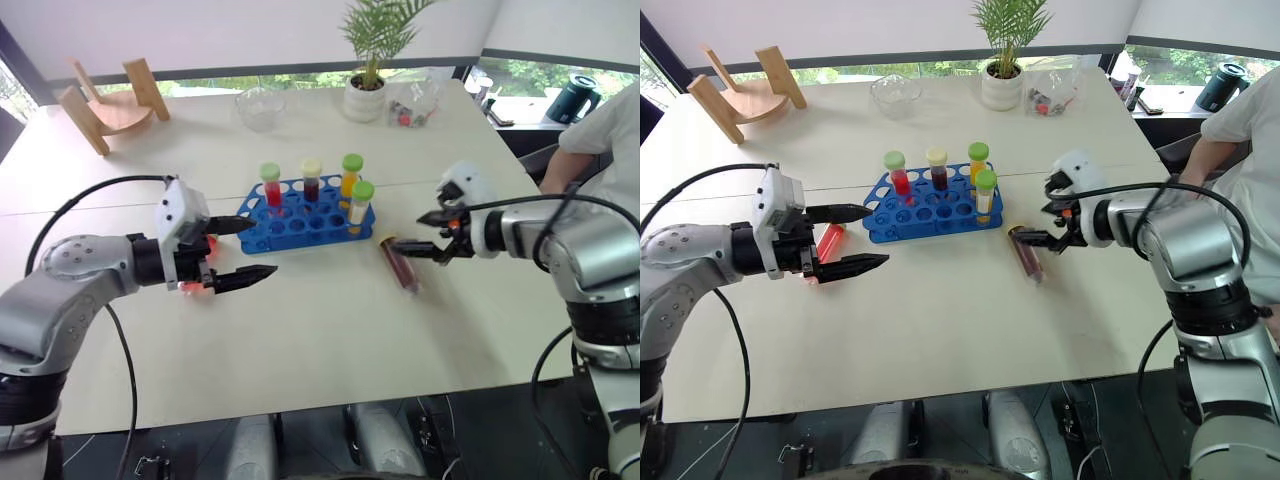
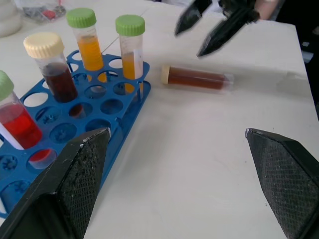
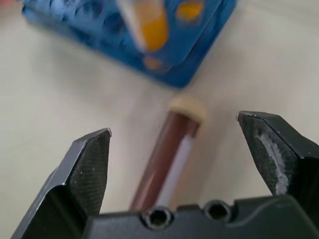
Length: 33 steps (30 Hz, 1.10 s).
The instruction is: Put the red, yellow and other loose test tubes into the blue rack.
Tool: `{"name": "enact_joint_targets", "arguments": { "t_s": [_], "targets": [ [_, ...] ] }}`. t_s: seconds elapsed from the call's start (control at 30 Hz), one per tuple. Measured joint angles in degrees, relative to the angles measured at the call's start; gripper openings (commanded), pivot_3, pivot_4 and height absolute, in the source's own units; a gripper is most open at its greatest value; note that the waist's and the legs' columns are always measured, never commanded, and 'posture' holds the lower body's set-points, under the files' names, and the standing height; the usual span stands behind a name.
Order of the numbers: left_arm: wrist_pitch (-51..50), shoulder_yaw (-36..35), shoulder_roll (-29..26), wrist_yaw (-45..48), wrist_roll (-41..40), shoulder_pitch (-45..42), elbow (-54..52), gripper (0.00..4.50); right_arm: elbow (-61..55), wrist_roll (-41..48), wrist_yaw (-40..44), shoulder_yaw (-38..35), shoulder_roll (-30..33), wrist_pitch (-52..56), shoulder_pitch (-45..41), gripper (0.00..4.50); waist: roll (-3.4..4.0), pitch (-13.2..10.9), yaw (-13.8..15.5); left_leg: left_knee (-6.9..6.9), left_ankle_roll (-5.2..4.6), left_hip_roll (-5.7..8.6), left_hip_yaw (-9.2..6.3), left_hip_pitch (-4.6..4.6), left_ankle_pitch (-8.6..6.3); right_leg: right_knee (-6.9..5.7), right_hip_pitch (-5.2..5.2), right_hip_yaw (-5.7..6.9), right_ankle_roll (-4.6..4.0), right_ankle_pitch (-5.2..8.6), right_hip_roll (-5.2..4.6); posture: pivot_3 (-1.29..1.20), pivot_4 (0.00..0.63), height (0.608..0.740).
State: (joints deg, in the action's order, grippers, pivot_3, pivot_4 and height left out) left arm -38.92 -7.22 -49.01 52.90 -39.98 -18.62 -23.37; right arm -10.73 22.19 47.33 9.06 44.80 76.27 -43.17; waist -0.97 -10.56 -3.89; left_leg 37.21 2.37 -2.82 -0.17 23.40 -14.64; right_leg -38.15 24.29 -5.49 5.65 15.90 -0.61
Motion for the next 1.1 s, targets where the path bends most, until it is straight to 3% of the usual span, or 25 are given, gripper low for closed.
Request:
{"name": "enact_joint_targets", "arguments": {
  "t_s": [0.13,0.37,0.47,0.6,0.67,0.87,1.0,1.1],
  "targets": [
    [0.64,1.5,1.67,-0.18,1.05,-0.59,0.37,4.5,5.74,0.33,-1.71,5.65,-2.63,7.42,-5.95,4.46,0.0,0.0,0.0,0.01,0.0,0.01,0.01,0.03,0.0,0.02,0.0,0.0,0.01,0.0,-0.02,0.0,0.15,0.74],
    [0.65,1.75,2.61,-1.71,1.82,-0.07,-0.32,4.5,16.41,-2.43,-3.79,13.03,-4.96,6.01,-10.11,4.46,-0.01,0.0,0.03,0.0,-0.01,0.01,0.02,0.09,0.0,0.05,0.04,0.02,0.01,0.0,-0.04,0.0,0.15,0.74],
    [0.54,1.74,3.07,-2.57,1.8,0.53,-1.19,4.5,18.68,-3.73,-3.09,16.0,-4.95,3.48,-11.57,3.6,-0.07,0.03,-0.14,0.01,-0.01,0.0,0.01,0.06,0.0,0.03,0.04,0.02,0.02,0.0,-0.02,0.0,0.15,0.74],
    [0.45,0.95,3.09,-3.91,1.73,2.11,-2.72,4.5,21.35,-6.42,-2.65,18.87,-5.06,0.34,-12.76,1.46,-0.17,0.1,-0.21,0.01,-0.01,0.0,0.02,0.02,-0.01,0.02,0.02,0.01,0.02,0.0,-0.02,0.0,0.15,0.74],
    [0.39,0.87,3.1,-4.5,1.74,2.65,-2.72,4.5,21.65,-7.04,-2.15,19.31,-5.45,-0.14,-12.99,0.85,-0.21,0.12,-0.22,0.01,-0.01,-0.01,0.0,0.01,0.0,0.02,0.02,0.01,0.02,0.0,0.0,0.0,0.15,0.74],
    [0.21,0.19,2.96,-4.83,1.56,2.84,-2.98,4.5,16.41,-6.51,-0.55,17.99,-4.01,-0.41,-10.06,0.85,-0.26,0.15,-0.06,-0.04,-0.01,-0.02,-0.02,0.03,-0.01,0.02,0.03,0.03,0.01,0.0,0.0,0.0,0.15,0.74],
    [-0.6,-2.04,1.62,-4.58,1.08,3.17,-3.13,4.5,-0.62,1.25,5.72,10.1,0.07,-4.51,-0.67,0.85,-0.21,0.1,0.3,-0.08,-0.08,-0.02,-0.06,0.14,-0.05,0.09,0.08,0.07,0.05,0.06,-0.02,0.0,0.15,0.74],
    [-0.88,-2.88,0.86,-4.45,0.72,3.17,-3.11,4.5,-9.8,5.73,6.91,2.57,-2.88,-10.64,4.52,0.85,-0.28,0.1,0.03,-0.04,-0.08,-0.02,-0.03,0.12,-0.05,0.07,0.07,0.05,0.07,0.05,-0.02,0.0,0.15,0.74]
  ]
}}
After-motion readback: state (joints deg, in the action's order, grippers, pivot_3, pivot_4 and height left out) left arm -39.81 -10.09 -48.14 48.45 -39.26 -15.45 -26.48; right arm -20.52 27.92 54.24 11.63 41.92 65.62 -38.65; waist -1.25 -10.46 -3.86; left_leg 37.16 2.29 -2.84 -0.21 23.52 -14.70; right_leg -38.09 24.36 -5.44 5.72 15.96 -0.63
